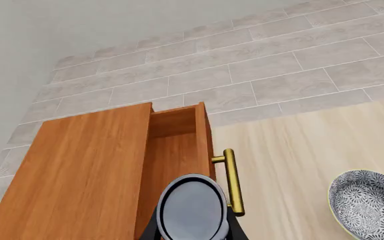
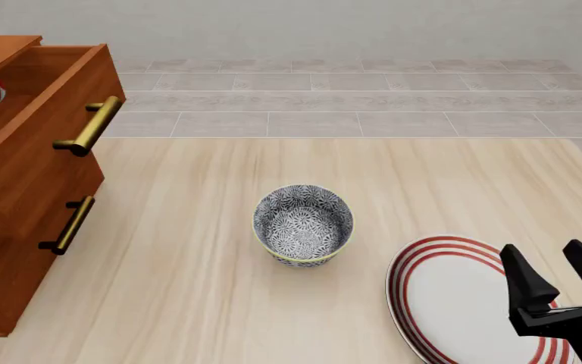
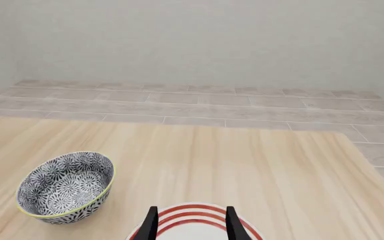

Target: Put the ketchup in the top drawer of the cabinet.

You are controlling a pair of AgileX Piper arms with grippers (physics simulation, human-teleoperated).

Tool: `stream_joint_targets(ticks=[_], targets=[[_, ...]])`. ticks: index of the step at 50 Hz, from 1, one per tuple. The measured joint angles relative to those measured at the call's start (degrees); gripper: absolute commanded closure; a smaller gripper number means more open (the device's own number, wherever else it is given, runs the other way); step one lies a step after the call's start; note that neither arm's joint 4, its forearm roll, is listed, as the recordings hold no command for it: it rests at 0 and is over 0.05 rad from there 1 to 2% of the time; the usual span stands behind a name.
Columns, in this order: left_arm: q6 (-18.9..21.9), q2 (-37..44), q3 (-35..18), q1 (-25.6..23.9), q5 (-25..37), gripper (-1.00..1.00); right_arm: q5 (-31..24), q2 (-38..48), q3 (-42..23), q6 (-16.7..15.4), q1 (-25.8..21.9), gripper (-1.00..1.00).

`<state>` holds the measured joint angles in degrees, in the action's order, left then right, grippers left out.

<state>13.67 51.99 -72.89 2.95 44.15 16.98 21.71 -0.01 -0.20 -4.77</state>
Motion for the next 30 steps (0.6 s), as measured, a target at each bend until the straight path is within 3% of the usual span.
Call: stream_joint_targets(ticks=[30], targets=[[-0.96, 2.57, 1.59, 4.52, -3.01, 1.0, 1.71, 2.23, 0.0, -0.12, -0.32, -1.0]])
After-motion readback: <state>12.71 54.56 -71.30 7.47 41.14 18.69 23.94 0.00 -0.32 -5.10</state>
